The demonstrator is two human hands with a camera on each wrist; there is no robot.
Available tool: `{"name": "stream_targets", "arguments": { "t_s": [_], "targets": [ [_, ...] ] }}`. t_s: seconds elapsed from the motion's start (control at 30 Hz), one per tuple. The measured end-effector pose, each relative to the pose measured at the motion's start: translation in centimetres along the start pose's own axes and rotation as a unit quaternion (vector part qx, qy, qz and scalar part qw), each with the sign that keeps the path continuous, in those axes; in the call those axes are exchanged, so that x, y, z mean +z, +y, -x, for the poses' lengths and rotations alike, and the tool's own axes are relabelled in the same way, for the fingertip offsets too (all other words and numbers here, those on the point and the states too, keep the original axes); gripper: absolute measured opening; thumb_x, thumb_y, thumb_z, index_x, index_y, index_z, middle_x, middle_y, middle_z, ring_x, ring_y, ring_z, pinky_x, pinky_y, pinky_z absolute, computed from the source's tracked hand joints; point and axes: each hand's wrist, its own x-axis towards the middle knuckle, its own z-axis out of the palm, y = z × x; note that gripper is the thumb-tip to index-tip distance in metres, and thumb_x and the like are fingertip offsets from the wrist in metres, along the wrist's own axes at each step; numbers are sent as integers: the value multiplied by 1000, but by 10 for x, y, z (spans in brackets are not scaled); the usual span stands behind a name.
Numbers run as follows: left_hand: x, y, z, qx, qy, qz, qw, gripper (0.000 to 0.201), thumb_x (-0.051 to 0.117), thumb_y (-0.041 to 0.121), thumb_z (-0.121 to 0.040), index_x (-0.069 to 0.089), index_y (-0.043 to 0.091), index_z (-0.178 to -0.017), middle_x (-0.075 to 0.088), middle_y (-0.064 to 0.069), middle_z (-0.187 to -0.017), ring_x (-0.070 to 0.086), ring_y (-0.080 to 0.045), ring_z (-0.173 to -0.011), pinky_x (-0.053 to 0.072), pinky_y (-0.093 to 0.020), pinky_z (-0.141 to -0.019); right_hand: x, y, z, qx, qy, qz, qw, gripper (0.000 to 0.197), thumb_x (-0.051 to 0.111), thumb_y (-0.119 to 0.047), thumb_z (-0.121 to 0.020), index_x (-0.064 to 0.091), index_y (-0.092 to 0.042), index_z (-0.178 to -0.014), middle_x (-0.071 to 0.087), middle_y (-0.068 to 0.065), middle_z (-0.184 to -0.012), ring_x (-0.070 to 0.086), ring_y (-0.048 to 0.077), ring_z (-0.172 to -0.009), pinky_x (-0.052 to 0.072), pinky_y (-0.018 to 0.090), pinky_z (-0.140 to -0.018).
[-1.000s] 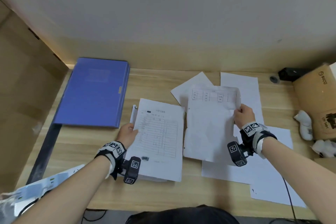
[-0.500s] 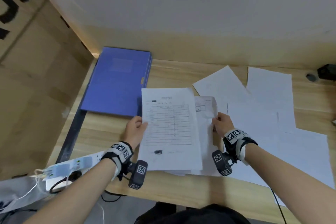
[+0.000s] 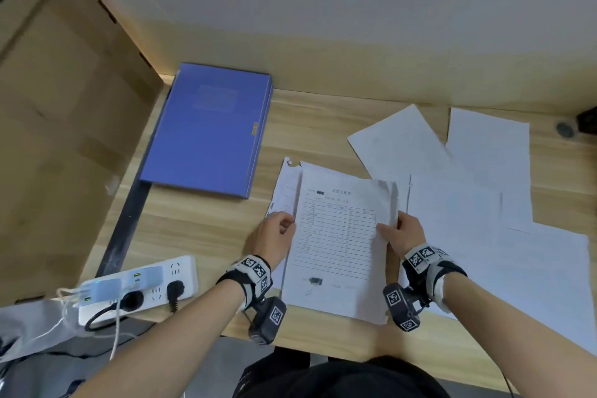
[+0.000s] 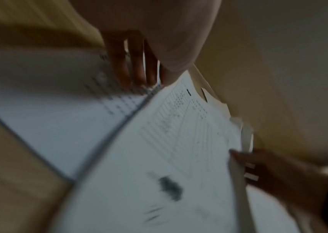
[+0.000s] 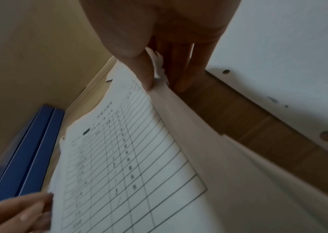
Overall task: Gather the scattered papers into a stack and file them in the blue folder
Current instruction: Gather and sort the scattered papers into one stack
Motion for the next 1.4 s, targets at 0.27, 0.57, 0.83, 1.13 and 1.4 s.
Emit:
{"name": "stream_targets", "arguments": {
  "t_s": [0.27, 0.57, 0.83, 1.13, 1.4],
  "targets": [
    [-20, -46, 23, 113, -76, -264, 955, 58, 43, 25, -98, 27, 23, -154, 7, 3, -165, 12, -18, -150, 24, -33, -120, -12, 10, -6, 29, 56, 46, 997, 15, 60, -9, -82, 64, 4, -85, 65, 18, -76, 57, 29, -67, 52, 39, -66],
    [-21, -52, 28, 97, -61, -277, 954, 53, 41, 27, -97, 37, 20, -149, 15, -2, -163, 17, -21, -149, 26, -39, -119, 3, 7, -6, 21, 62, 53, 996, 10, 50, -3, -79, 48, -9, -71, 52, 9, -67, 49, 26, -64, 37, 29, -59],
    [-14, 4, 24, 141, -78, -232, 959, 49, 46, 23, -95, 42, 16, -144, 26, -4, -159, 25, -22, -146, 29, -38, -116, -37, 37, 33, 16, 154, -53, 986, 31, 57, -13, -88, 60, -15, -119, 66, 1, -105, 59, 18, -92, 49, 32, -86],
    [53, 105, 26, 216, -152, -204, 943, 46, 44, 19, -94, 46, 16, -140, 42, -1, -147, 42, -20, -133, 39, -34, -102, -121, 107, 56, 73, 183, -47, 979, 35, 51, -2, -85, 64, -12, -116, 69, 8, -113, 62, 26, -107, 46, 30, -91],
    [142, 185, 15, 177, -189, -207, 943, 47, 44, 20, -93, 45, 17, -140, 45, -3, -145, 48, -25, -128, 43, -38, -100, -197, 165, 14, 73, 176, -40, 981, 29, 60, -12, -89, 63, -10, -117, 68, 11, -118, 60, 30, -112, 46, 37, -99]
  ]
}}
